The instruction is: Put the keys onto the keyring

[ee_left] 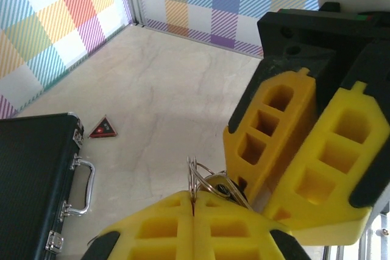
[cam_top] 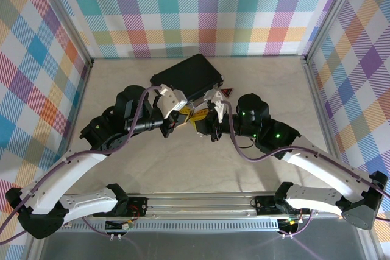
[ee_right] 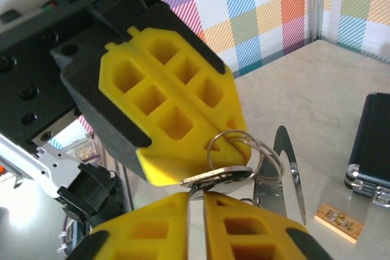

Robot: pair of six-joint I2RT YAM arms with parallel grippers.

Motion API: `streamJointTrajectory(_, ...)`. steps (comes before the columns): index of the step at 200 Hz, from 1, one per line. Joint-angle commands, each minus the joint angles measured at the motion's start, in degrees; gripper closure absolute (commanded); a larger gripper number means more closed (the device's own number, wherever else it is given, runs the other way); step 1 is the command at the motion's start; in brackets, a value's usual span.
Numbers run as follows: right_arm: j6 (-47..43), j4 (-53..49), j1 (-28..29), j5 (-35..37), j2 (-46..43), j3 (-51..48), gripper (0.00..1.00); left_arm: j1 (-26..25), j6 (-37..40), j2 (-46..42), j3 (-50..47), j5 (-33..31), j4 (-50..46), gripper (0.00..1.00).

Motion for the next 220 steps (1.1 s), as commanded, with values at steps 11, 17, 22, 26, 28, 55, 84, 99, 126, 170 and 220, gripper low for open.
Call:
streamJointTrajectory(11, -0.1, 1.8, 0.9, 0.9, 0.3, 2.1, 0.74, -0.6, 0.7, -1.3, -0.3, 1.8, -1.0, 1.0)
streamJointTrajectory(17, -0.1, 1.8, 0.9, 1.0, 0.4, 2.2, 0.73, -0.5, 0.6, -1.3, -0.3, 1.8, -1.0, 1.0)
streamJointTrajectory(22, -0.1, 1.9, 0.9, 1.0, 0.4, 2.3, 0.73, -0.6, 0.7, -1.3, -0.3, 1.8, -1.0, 1.0)
streamJointTrajectory(26, -0.1, 1.9, 1.0, 0.9, 0.5, 2.3, 0.73, -0.5, 0.8, -1.3, -0.4, 1.8, -1.0, 1.0)
streamJointTrajectory(28, 0.0, 1.8, 1.0, 0.9, 0.5, 2.3, 0.73, -0.5, 0.7, -1.4, -0.4, 1.8, -1.0, 1.0)
streamJointTrajectory(55, 0.2, 1.8, 1.2, 1.1, 0.9, 2.9, 0.69, -0.5, 0.8, -1.7, -0.6, 2.0, -1.0, 1.0)
streamJointTrajectory(84, 1.3, 2.8, 1.3, 0.9, 1.1, 2.8, 0.6, -0.6, 1.0, -2.1, -0.8, 1.7, -1.1, 1.0)
streamJointTrajectory(99, 1.9, 3.5, 1.3, 0.8, 1.1, 2.6, 0.56, -0.5, 1.0, -2.3, -0.9, 1.7, -1.0, 1.0)
streamJointTrajectory(126, 2.6, 3.3, 1.3, 2.7, 1.0, 2.3, 0.56, -0.6, 0.9, -2.5, -1.0, 2.0, -0.7, 1.0)
streamJointTrajectory(170, 3.5, 2.3, 1.4, 8.2, 0.3, 1.6, 0.72, -0.5, 1.0, -3.0, -1.1, 2.8, -0.7, 1.0)
streamJointTrajectory(220, 3.1, 2.2, 1.4, 8.1, 0.4, 1.6, 0.86, -0.5, 1.0, -3.4, -1.7, 2.8, -0.4, 1.0)
